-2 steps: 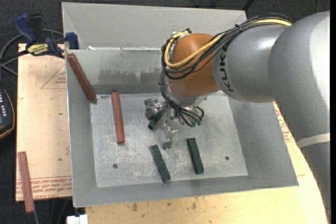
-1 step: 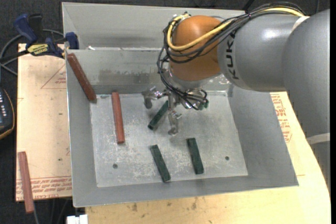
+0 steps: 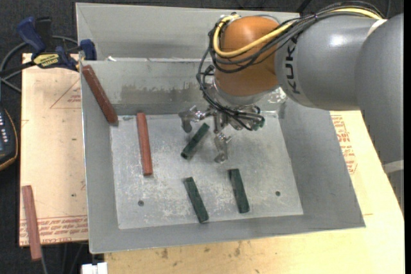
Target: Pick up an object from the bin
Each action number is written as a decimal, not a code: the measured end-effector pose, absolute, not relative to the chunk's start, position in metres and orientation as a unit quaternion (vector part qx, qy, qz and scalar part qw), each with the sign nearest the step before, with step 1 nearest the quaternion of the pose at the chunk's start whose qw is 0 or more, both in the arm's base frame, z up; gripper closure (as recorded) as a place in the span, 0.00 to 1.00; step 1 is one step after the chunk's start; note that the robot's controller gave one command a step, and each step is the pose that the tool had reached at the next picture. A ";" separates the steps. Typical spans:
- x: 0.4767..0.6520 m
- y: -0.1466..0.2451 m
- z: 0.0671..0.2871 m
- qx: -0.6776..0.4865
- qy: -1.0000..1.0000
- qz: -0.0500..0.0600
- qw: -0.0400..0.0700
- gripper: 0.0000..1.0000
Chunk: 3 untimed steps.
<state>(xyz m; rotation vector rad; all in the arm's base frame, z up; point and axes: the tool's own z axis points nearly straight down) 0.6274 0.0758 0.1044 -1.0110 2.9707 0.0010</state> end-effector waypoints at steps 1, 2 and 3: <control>0.648 0.082 0.069 -0.401 0.916 0.001 0.001 0.00; 0.648 0.083 0.070 -0.399 0.917 0.001 0.002 0.00; 0.649 0.083 0.072 -0.399 0.917 0.000 0.003 1.00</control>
Offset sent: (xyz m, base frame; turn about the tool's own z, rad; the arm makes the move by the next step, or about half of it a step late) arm 0.0199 0.0058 -0.0344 -0.1726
